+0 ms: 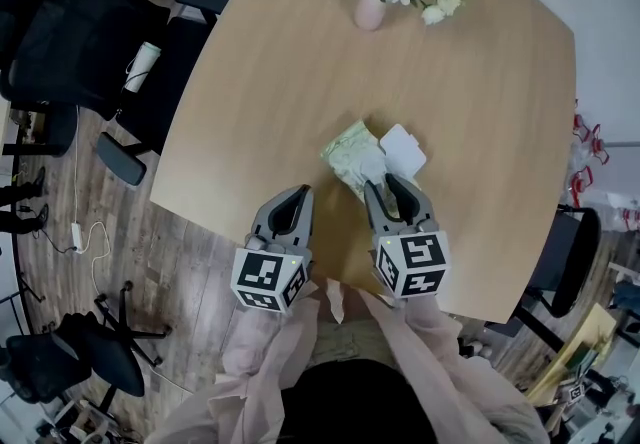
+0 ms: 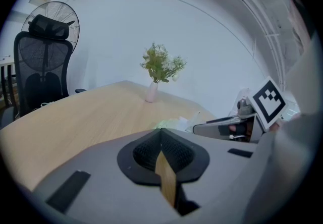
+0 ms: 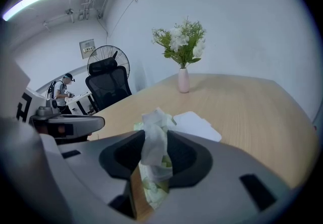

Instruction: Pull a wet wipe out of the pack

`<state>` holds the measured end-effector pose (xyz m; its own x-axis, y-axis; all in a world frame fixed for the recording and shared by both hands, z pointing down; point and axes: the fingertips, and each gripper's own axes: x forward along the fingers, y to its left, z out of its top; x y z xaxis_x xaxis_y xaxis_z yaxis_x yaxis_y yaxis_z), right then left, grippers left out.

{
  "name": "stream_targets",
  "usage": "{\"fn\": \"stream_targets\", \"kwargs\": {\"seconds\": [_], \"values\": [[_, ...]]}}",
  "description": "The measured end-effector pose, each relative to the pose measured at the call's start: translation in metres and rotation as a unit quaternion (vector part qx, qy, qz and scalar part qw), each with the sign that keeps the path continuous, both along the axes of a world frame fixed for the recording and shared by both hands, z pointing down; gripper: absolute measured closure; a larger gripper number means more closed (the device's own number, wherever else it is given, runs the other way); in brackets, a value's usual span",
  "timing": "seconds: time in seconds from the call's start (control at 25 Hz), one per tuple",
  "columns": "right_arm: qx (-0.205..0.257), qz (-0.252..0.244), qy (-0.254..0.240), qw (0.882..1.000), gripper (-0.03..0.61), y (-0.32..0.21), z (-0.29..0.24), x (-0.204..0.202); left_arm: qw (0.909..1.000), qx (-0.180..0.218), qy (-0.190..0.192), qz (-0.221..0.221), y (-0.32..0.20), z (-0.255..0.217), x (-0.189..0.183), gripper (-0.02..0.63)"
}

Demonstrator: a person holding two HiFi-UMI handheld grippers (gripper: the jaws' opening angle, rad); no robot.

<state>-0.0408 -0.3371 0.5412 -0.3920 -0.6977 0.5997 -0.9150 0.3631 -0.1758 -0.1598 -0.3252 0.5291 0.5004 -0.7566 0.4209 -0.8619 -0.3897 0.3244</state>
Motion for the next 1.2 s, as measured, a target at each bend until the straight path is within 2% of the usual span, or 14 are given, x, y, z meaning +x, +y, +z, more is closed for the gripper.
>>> {"fn": "stream_targets", "kwargs": {"seconds": [0.48, 1.2], "values": [[-0.003, -0.010, -0.004, 1.000, 0.541, -0.002, 0.001, 0.000, 1.0000, -0.004, -0.004, -0.001, -0.005, -0.001, 0.002, 0.603], [0.011, 0.009, -0.002, 1.000, 0.558, 0.000, -0.011, 0.002, 0.9998, 0.011, -0.010, 0.012, -0.003, -0.013, -0.003, 0.603]]}}
